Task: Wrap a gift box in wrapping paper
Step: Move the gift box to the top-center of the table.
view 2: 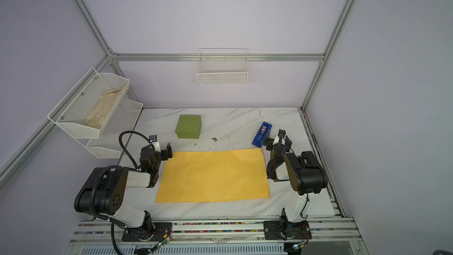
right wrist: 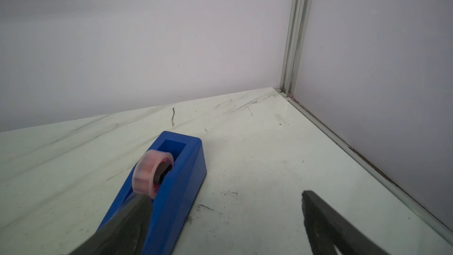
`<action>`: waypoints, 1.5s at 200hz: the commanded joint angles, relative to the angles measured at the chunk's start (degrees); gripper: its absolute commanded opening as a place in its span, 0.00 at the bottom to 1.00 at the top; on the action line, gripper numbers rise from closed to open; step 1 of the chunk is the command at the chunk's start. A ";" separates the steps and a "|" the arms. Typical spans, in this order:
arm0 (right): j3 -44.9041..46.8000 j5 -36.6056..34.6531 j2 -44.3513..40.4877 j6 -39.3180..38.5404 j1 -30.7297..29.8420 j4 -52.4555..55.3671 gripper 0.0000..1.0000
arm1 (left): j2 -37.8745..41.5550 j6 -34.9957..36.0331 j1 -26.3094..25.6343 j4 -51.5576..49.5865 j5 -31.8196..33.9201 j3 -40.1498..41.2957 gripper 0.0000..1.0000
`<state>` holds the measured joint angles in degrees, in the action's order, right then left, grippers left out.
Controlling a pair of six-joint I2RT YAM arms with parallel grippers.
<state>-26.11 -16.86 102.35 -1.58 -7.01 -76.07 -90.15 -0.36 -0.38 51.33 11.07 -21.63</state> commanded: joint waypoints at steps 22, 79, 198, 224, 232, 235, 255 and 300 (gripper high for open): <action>0.07 0.16 -0.04 -0.18 0.33 -2.45 0.97 | 0.08 -0.09 0.29 2.21 -0.20 -0.36 1.00; 0.05 0.16 -0.04 -0.12 0.33 -2.45 0.97 | 0.14 -0.13 0.29 2.34 -0.19 -0.43 1.00; 0.20 0.01 -1.08 -0.56 0.27 -1.91 0.97 | 0.70 -0.25 0.21 2.56 0.78 0.06 1.00; -2.30 1.21 -6.50 -0.96 0.06 7.34 0.97 | 3.84 -0.43 0.00 0.53 2.54 0.18 1.00; -3.23 1.22 -8.27 -1.05 0.02 10.70 0.97 | 5.28 0.06 -0.30 -1.13 2.54 -0.17 1.00; -3.72 1.26 -9.07 -1.01 -0.14 12.23 0.97 | 5.92 0.32 -0.38 -1.87 2.54 -0.36 1.00; -8.40 3.42 -13.82 1.07 -0.55 25.46 0.97 | 11.16 1.63 -2.33 -10.24 4.16 -2.97 1.00; -21.10 17.56 -17.84 12.25 -0.73 56.02 0.90 | 18.64 -6.73 -4.23 -40.69 -2.77 -16.17 1.00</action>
<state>-41.95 -8.36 85.45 3.46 -7.25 -42.30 -74.52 -1.67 -3.86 27.90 13.26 -27.53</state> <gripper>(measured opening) 0.922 0.997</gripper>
